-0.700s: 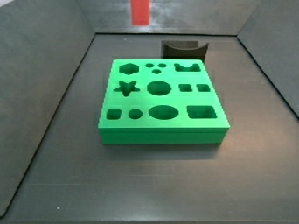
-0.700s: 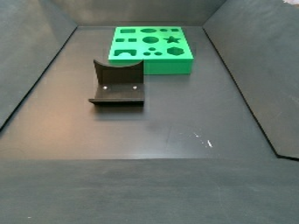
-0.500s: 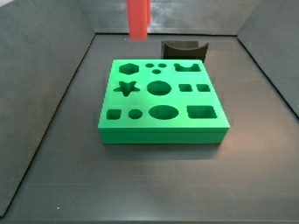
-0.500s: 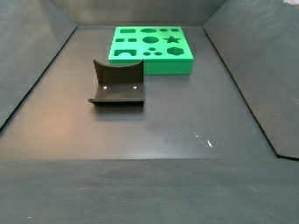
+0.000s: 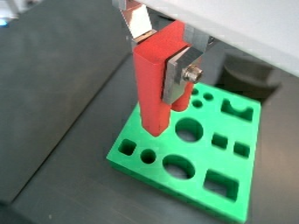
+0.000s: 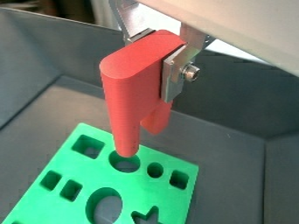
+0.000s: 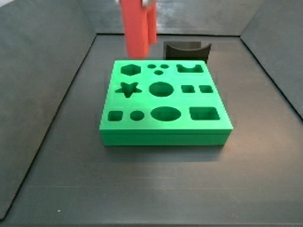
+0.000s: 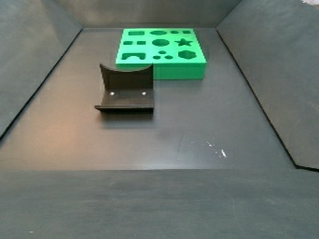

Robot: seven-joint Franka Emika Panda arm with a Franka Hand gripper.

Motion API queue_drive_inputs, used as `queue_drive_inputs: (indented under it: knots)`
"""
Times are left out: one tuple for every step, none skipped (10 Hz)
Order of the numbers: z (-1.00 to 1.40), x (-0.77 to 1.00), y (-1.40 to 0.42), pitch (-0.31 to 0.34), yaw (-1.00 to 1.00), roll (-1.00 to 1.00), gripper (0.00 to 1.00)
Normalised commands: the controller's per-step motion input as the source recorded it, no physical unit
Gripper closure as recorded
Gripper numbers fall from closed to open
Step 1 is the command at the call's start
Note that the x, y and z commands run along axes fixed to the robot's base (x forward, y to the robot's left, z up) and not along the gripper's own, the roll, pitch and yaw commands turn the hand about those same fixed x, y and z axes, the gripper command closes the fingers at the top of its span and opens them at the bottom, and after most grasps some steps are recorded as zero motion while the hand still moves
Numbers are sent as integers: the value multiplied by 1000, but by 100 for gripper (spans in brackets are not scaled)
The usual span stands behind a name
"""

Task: Insert the square-circle object.

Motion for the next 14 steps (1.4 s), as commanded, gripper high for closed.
queue_drive_inputs:
  knots:
    - [-726, 0, 0, 0, -1000, 6, 100]
    - [-717, 0, 0, 0, -1000, 16, 100]
    - [-711, 0, 0, 0, -1000, 16, 100]
    - [-709, 0, 0, 0, -1000, 10, 100]
    - [-706, 0, 0, 0, -1000, 11, 100]
    - [-477, -6, 0, 0, -1000, 61, 100]
    - [-229, -23, 0, 0, -1000, 93, 100]
    - [-126, -31, 0, 0, -1000, 154, 100]
    - [-123, -34, 0, 0, -1000, 160, 100]
    - [-120, -31, 0, 0, -1000, 157, 100]
    - [-126, -29, 0, 0, -1000, 149, 100]
    - [-189, -34, 0, 10, -1000, 69, 100]
    - [-303, 0, 0, 26, -1000, 0, 100]
    - [-343, 0, 0, 34, -1000, 0, 100]
